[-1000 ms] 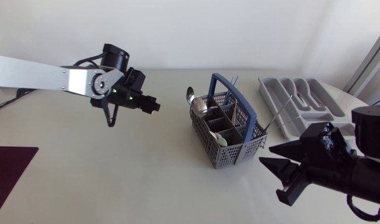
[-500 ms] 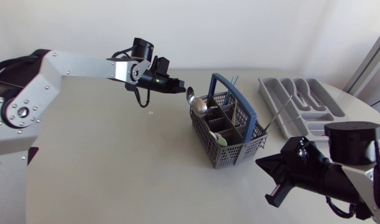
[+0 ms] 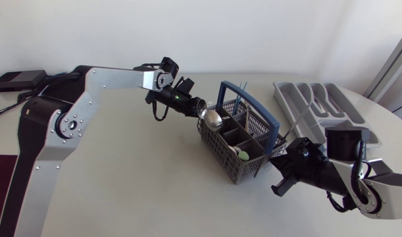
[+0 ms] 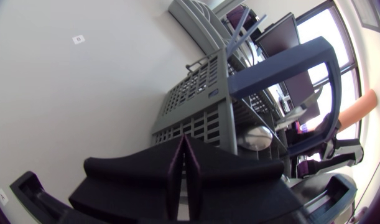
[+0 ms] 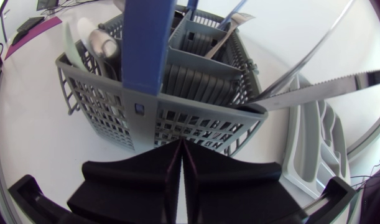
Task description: Sort the cutlery from the basket into the organizer compartments.
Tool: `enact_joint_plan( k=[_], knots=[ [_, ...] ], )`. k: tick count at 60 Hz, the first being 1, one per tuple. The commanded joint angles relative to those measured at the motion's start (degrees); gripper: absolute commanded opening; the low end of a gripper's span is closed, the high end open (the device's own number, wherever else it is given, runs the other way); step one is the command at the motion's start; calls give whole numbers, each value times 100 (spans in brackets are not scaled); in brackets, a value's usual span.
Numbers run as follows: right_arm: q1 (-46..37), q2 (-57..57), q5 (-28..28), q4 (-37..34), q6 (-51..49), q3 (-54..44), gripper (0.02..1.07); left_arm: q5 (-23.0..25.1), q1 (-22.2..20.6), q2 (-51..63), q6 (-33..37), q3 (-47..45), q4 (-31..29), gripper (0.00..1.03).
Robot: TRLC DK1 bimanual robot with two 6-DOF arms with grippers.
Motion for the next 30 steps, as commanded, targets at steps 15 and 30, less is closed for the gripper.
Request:
enact_joint_plan(
  k=[15,30],
  knots=[
    [590,408,-26,179,350,635,8,529,298,-1513,1507,-2353,-379,4],
    [1522,909,448,-41,534,1434,8,634,1062,-2867,2271,-4137,-397,4]
  ],
)
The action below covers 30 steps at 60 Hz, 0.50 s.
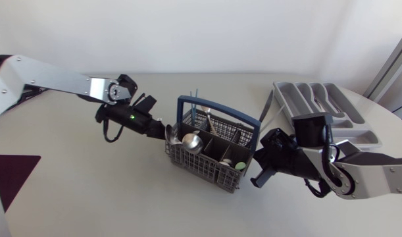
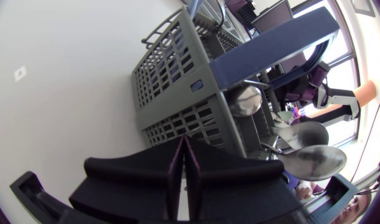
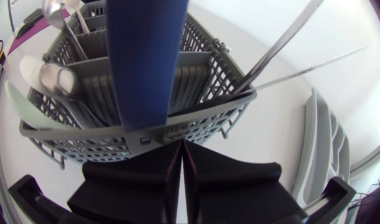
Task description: Sort the cutlery from the basket into the organizer compartments.
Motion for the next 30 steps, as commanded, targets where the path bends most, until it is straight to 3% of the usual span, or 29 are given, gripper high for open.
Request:
enact_joint_plan(
  k=[1,13,24,30],
  knots=[
    [425,151,-91,195,178,604,8,405,167,-708,453,-610,-89,4],
    [777,599,120,99,231,1228,8,396,817,-1437,1148,-1595,-282,4],
    [865,960,181,99,231,1536,8,387,931,-1683,1297,-1823,-326,3],
    [882,977,216,116,275,1553,8,361,826,-1648,1007,-1788,-1,3]
  ],
)
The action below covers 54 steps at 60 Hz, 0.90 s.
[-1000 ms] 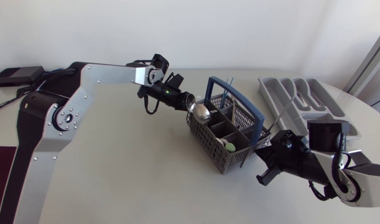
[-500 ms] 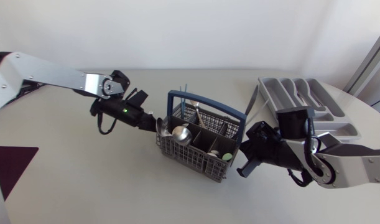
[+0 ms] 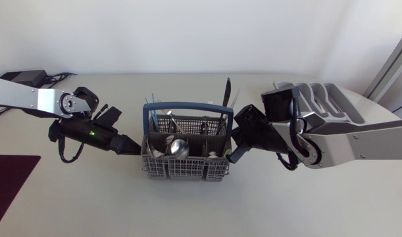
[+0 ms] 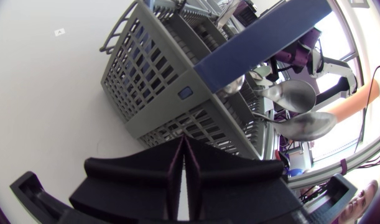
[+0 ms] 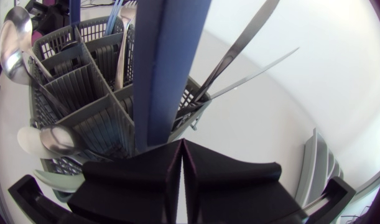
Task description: Sort the cutlery from the basket into the organizer compartments.
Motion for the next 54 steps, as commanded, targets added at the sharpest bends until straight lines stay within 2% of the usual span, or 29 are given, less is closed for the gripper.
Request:
enact_joint_plan(
  k=[1,8,24,40,51,54],
  knots=[
    [200,90,-140,147,146,161,8,328,-193,-162,-150,55,327,3],
    [218,90,-87,155,146,152,8,205,-395,49,-449,257,635,3],
    [86,301,-26,129,137,390,8,38,-790,533,-809,767,872,3],
    [-20,450,-26,103,111,504,8,-33,-878,752,-1020,1259,881,3],
    [-81,450,18,147,102,416,8,-41,-808,761,-994,1118,890,4],
    [-116,424,45,182,102,346,8,-50,-720,743,-914,1013,899,11]
  ],
)
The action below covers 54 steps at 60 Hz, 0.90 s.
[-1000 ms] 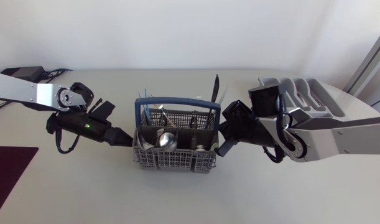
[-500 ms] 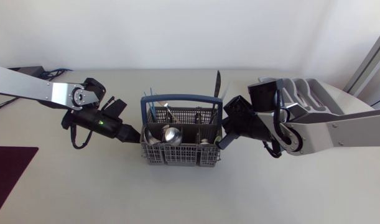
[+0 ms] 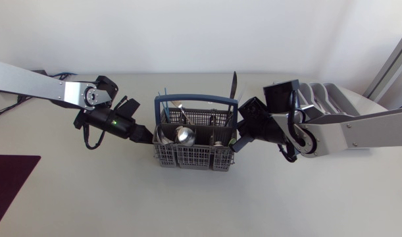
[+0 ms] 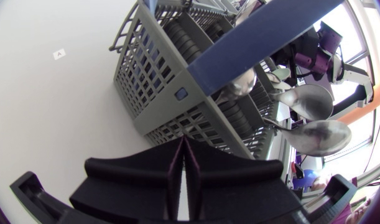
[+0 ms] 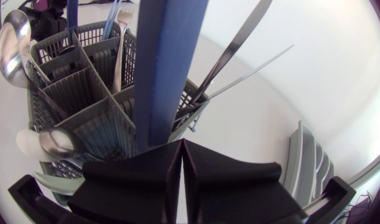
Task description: Sort the cutlery from the basket into the organizer compartments.
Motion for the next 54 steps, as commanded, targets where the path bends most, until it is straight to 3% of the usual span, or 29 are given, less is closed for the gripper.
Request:
enact_joint_plan(
  k=[1,5,11,18,21,35,46,54],
  knots=[
    [122,78,-296,162,74,-39,8,461,-125,2,50,57,197,16],
    [34,-10,-278,171,56,-180,13,417,-11,-94,155,-110,188,27],
    [-107,-300,-235,197,30,-461,44,321,235,-384,375,-435,188,42],
    [-221,-809,-120,118,-49,-760,73,294,586,-868,489,-716,180,50],
    [-247,-1003,-120,22,-58,-839,79,277,727,-1123,551,-848,180,51],
    [-274,-1882,-24,-629,-49,-1059,83,119,1184,-2415,762,-1349,92,56],
    [-159,-2831,29,-1736,258,-892,83,-479,903,-3909,1166,-2061,-40,64],
    [148,-3103,29,-2659,680,-347,83,-593,753,-4471,1298,-2395,-119,66]
  ],
)
